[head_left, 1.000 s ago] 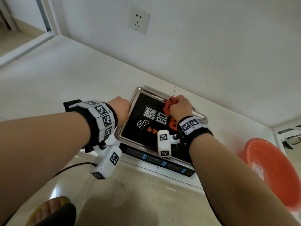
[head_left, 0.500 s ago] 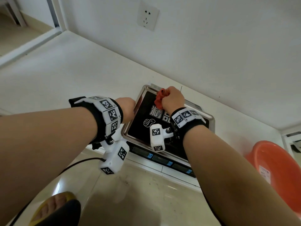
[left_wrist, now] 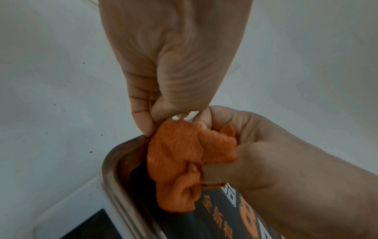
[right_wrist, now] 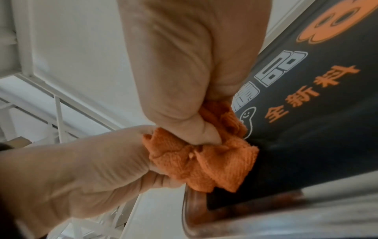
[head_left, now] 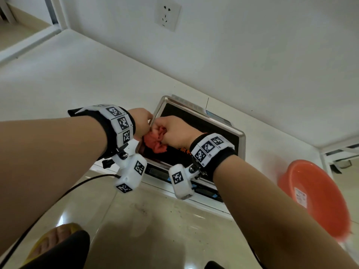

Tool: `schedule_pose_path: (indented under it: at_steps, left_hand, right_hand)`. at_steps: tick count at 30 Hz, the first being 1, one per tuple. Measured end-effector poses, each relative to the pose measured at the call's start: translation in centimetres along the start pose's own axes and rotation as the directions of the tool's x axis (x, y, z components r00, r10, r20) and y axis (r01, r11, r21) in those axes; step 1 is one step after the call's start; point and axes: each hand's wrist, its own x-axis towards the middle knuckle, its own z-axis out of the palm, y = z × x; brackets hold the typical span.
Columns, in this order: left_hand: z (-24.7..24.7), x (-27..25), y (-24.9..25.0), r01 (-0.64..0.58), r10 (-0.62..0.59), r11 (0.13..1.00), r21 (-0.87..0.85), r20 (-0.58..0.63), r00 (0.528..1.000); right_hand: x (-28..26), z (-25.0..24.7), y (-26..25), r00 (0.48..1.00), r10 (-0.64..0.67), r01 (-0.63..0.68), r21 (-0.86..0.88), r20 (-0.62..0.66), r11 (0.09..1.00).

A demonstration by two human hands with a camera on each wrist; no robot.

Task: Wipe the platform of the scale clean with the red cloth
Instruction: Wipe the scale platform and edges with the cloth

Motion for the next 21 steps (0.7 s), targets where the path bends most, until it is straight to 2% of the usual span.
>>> schedule_pose_path:
  at_steps: [3, 7, 12, 15, 17, 19, 21]
  left_hand:
    - [0.0, 0.2, 0.1, 0.007, -0.007, 0.999, 0.038, -0.014, 1.000]
    - [0.0, 0.3, 0.3, 0.013, -0.011, 0.998, 0.059, -0.027, 1.000]
    - [0.0, 0.1, 0.8, 0.001, 0.004, 0.992, 0.126, -0.042, 0.999]
    - [0.0, 0.1, 1.0, -0.007, 0.020, 0.978, 0.208, -0.059, 0.998]
    - [0.1, 0.0, 1.2, -0.011, 0.033, 0.963, 0.269, -0.078, 0.996]
    - [0.2, 0.0, 1.6, -0.005, 0.041, 0.950, 0.311, -0.108, 0.993]
    - [0.5, -0.1, 2.1, 0.018, 0.038, 0.946, 0.324, -0.165, 0.986]
  right_hand:
    - [-0.3, 0.5, -0.3, 0.990, 0.003, 0.005, -0.054, 0.141, 0.999]
    - [-0.9, 0.4, -0.7, 0.969, 0.030, -0.003, -0.110, 0.245, 0.994]
    - [-3.1, -1.3, 0.7, 0.922, 0.133, -0.094, -0.123, 0.363, 0.988]
    - [-4.6, -2.9, 2.7, 0.909, 0.226, -0.143, -0.246, 0.351, 0.959]
    - [-5.5, -4.0, 3.7, 0.911, 0.236, -0.129, -0.309, 0.339, 0.942]
    - [-6.2, -5.3, 4.5, 0.942, 0.220, -0.173, -0.195, 0.255, 0.965]
    - [-6.7, -6.7, 4.9, 0.970, 0.225, -0.227, 0.011, 0.086, 0.974]
